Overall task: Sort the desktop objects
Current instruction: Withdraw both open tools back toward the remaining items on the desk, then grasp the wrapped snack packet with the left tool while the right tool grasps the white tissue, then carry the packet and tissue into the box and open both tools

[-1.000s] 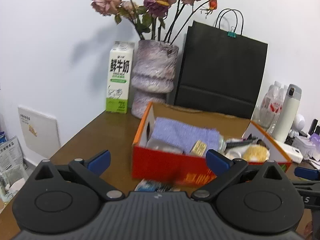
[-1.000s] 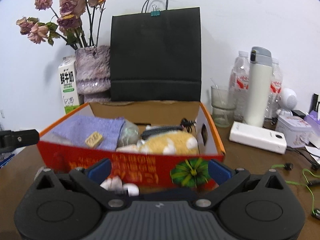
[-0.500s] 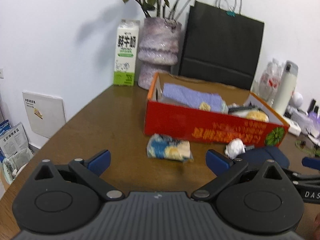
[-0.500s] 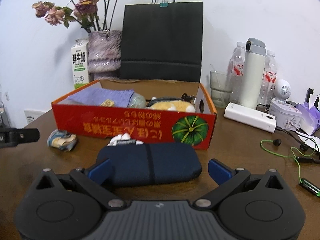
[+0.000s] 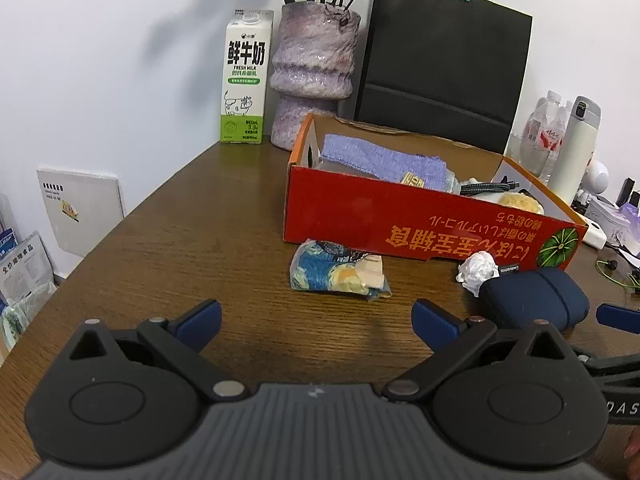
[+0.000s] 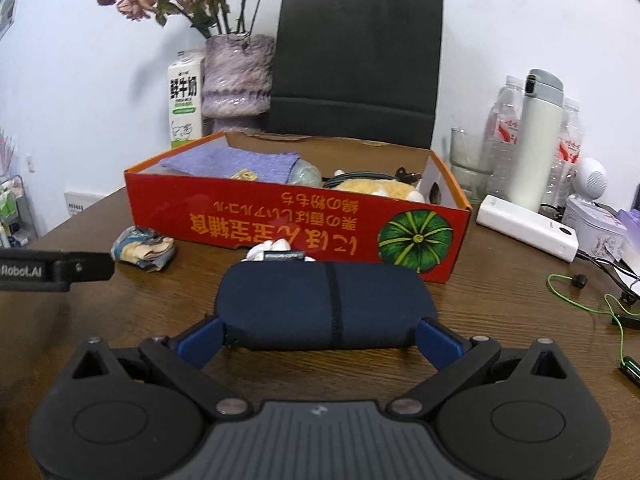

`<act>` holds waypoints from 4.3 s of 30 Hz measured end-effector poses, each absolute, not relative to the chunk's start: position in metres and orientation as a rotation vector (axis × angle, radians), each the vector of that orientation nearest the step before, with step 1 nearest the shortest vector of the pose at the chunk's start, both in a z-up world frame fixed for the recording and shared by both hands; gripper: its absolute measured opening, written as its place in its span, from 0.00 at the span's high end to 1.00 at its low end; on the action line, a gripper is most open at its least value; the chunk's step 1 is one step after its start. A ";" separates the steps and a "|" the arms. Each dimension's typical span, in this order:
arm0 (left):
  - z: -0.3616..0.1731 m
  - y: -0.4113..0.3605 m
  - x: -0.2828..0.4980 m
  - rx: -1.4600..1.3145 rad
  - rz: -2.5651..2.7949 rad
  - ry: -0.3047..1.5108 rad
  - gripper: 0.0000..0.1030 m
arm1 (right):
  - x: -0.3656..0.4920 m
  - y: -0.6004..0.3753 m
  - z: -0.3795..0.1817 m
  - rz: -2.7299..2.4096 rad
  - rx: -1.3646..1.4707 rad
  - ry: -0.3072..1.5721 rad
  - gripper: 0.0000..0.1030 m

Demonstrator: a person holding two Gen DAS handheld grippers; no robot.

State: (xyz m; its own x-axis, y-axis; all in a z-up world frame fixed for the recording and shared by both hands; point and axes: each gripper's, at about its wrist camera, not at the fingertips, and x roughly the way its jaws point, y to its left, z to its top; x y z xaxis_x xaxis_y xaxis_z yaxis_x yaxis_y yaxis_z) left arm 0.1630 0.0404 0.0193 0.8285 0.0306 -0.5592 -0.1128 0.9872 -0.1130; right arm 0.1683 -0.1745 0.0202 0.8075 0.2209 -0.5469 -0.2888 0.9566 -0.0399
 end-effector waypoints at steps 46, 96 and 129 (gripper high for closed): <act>0.006 0.035 0.172 -0.116 0.085 0.670 0.00 | 0.182 -0.174 0.007 0.297 -0.094 0.701 0.00; 0.013 0.033 0.222 -0.134 0.086 0.631 0.65 | 0.264 -0.147 0.039 0.416 0.014 0.716 0.81; 0.049 0.016 0.305 -0.169 0.062 0.360 0.10 | 0.337 -0.156 0.058 0.269 0.000 0.475 0.26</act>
State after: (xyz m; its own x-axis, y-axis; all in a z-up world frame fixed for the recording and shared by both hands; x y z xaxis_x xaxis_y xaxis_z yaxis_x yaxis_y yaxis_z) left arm 0.3054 0.0159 0.0490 0.9341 0.0304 -0.3558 -0.0904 0.9840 -0.1533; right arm 0.3368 -0.1558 0.0578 0.8548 0.2558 -0.4515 -0.2557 0.9647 0.0624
